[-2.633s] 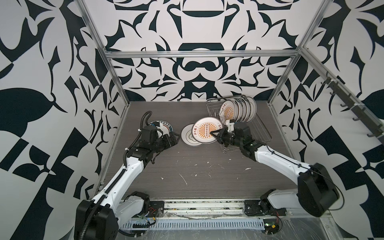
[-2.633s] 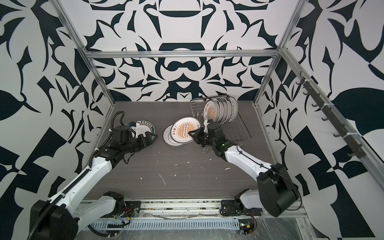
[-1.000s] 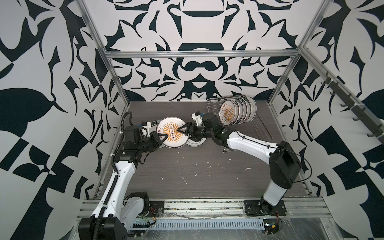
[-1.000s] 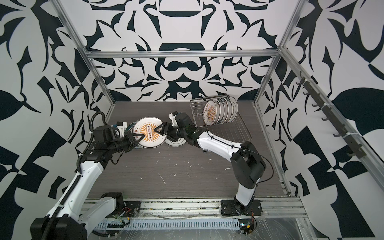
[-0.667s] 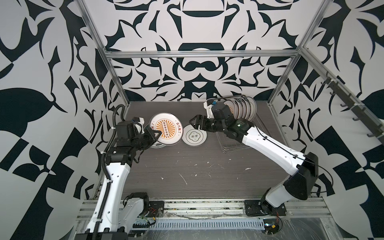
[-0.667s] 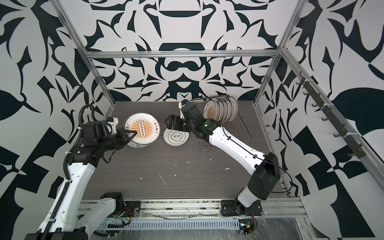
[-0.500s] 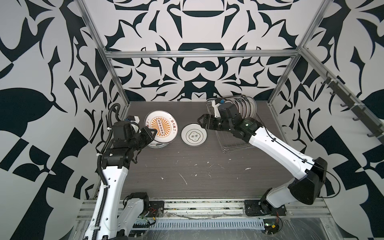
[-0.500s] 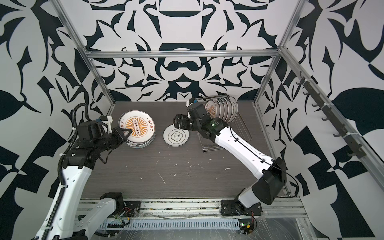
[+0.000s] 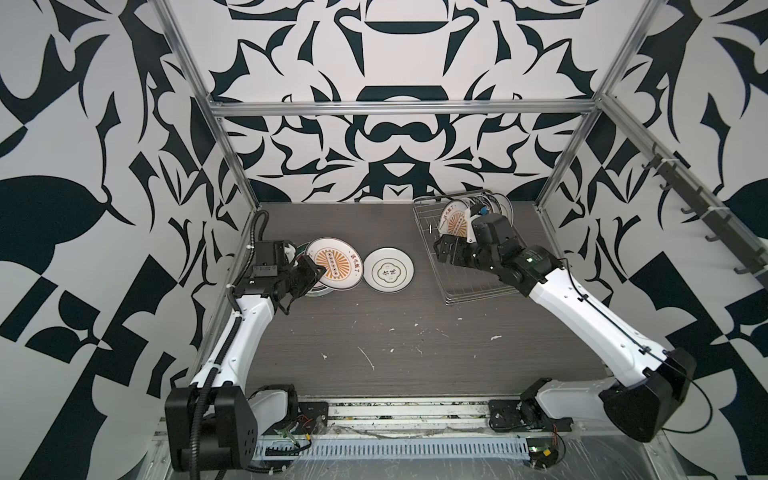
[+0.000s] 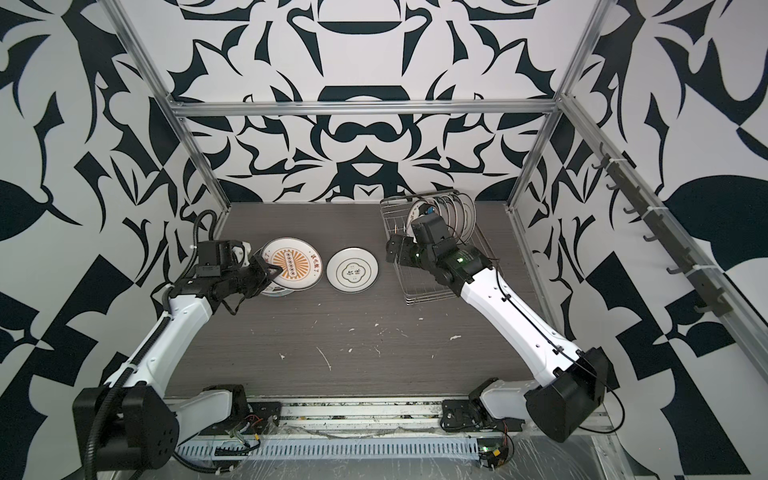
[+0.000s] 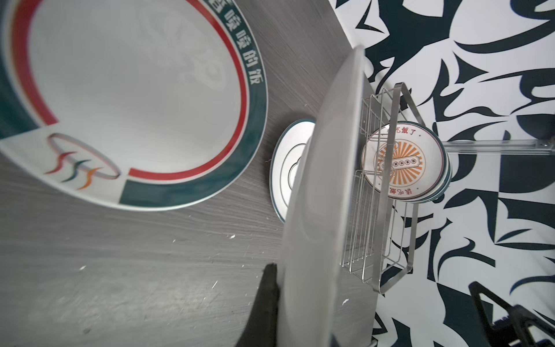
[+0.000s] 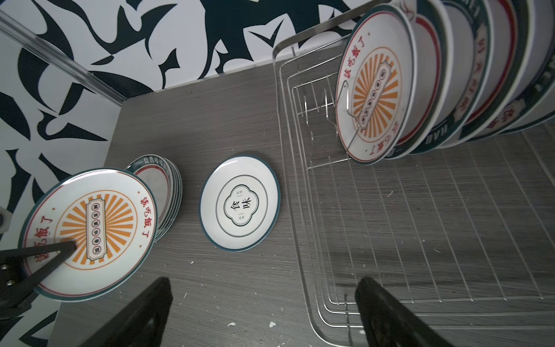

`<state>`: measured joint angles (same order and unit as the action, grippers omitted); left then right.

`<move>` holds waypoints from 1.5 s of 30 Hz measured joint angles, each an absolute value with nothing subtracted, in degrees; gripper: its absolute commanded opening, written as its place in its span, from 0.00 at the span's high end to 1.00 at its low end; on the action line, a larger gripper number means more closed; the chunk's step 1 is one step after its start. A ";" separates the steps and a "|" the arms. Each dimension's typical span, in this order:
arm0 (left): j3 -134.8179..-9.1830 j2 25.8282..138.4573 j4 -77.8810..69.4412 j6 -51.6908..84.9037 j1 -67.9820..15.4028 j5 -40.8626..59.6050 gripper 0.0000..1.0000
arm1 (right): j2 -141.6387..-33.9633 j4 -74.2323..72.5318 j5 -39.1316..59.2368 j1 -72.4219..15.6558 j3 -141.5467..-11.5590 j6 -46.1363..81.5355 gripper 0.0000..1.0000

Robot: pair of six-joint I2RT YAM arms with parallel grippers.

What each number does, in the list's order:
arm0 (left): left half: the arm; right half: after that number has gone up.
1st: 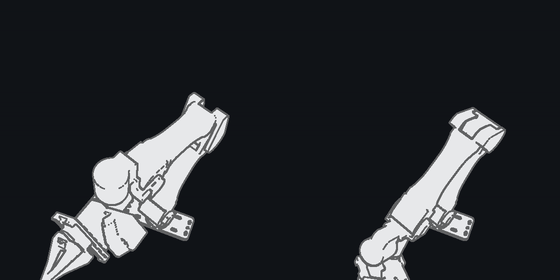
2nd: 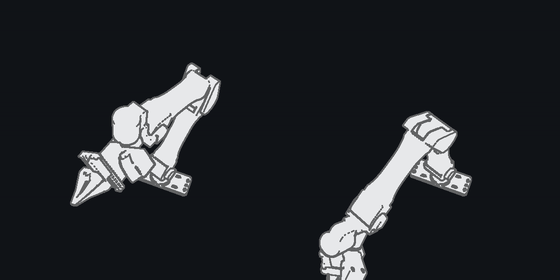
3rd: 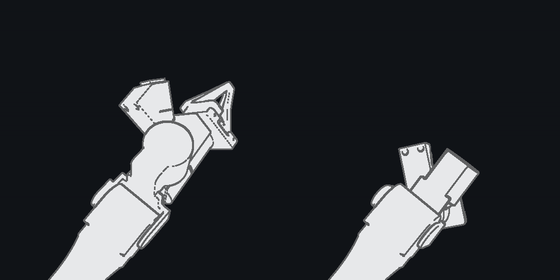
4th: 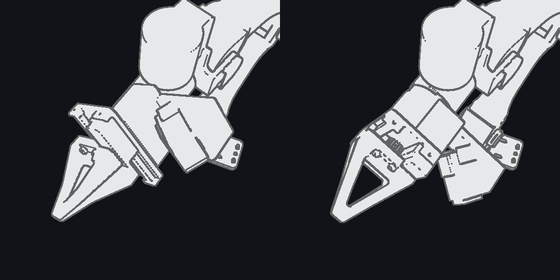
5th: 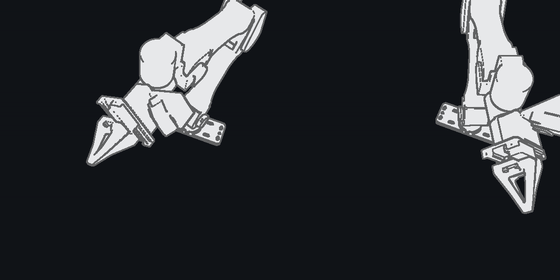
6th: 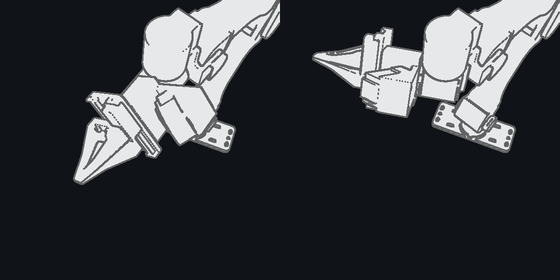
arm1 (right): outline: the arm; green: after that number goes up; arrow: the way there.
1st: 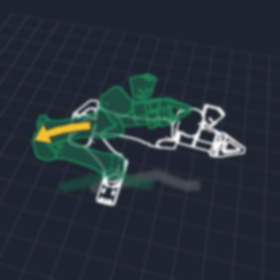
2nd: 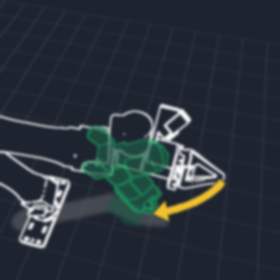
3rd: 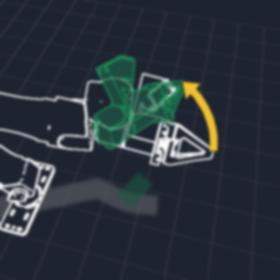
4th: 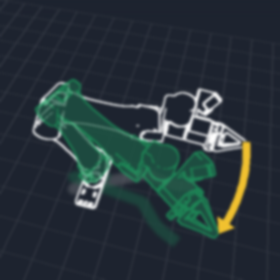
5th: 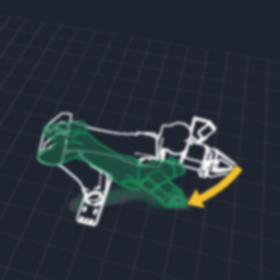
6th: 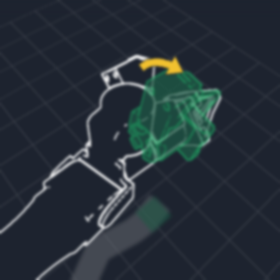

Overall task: Unload the plates from the dish rack
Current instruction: 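Move the sunburst plate beside the white plate with left gripper while right withdraws, then lower the sunburst plate flat onto the white plate with the left gripper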

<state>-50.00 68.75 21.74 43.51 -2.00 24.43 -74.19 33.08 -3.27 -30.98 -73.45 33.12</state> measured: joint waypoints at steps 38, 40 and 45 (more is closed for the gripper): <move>-58.78 97.36 11.46 47.13 -15.38 21.26 0.85 | -72.69 33.17 2.42 -22.83 -69.25 31.29 0.01; -59.70 97.82 11.64 47.16 -15.73 21.04 0.83 | -72.71 33.19 2.66 -22.79 -68.99 31.29 0.00; -61.60 98.67 12.27 47.11 -16.86 20.36 0.81 | -72.71 33.19 3.01 -22.46 -68.82 31.29 0.00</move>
<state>-61.60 98.67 12.27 47.11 -16.86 20.36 -72.71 33.19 3.01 -22.46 -68.82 31.29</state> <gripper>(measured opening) 0.175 0.994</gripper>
